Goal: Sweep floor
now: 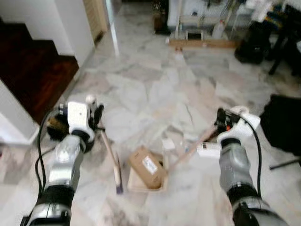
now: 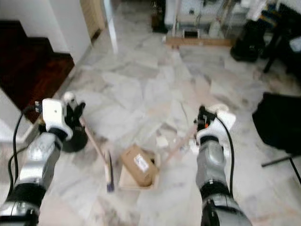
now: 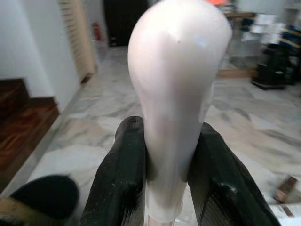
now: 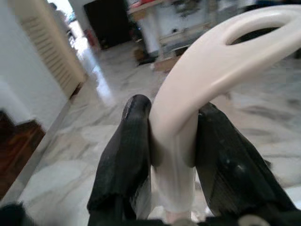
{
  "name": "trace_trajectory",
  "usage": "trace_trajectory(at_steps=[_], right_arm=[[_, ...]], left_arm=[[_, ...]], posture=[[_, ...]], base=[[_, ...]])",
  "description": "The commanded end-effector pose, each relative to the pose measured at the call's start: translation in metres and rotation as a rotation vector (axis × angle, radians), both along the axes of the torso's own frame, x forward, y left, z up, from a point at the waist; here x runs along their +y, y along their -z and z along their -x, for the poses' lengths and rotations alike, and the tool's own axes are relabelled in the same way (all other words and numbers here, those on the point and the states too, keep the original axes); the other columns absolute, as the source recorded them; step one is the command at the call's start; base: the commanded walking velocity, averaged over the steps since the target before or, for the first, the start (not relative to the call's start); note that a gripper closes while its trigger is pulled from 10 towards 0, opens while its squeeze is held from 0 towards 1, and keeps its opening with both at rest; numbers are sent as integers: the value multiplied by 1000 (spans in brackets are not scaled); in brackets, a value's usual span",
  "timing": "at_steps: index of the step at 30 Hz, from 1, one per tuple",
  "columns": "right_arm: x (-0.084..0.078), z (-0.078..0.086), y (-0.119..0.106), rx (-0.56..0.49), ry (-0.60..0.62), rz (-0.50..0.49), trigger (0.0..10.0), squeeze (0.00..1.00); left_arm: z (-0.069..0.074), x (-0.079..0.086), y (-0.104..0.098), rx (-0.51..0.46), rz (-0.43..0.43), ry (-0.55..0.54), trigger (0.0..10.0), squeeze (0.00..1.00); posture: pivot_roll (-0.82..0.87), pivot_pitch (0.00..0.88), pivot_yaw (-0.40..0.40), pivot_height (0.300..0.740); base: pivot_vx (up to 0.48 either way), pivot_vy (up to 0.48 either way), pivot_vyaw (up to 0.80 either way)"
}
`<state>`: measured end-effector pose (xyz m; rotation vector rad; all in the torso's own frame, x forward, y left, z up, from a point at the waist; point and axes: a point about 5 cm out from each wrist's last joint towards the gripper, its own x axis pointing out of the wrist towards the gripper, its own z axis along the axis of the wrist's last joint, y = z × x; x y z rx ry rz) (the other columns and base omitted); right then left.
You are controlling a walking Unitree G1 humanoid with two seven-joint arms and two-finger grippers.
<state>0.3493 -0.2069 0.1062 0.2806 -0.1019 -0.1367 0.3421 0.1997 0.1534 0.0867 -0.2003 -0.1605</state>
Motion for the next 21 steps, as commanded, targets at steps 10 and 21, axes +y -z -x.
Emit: trace_trajectory(at_steps=[10, 21], right_arm=[[11, -9, -16, -60, -63, 16, 10000, 0], [10, -9, -15, -55, -65, 19, 10000, 0]], left_arm=[[-4, -1, -8, -36, -22, -16, 10000, 0], [-3, 0, -8, -40, -16, -31, 10000, 0]], posture=[[44, 29, 26, 740], [47, 48, 19, 740]], base=[[398, 0, 366], [375, 0, 800]])
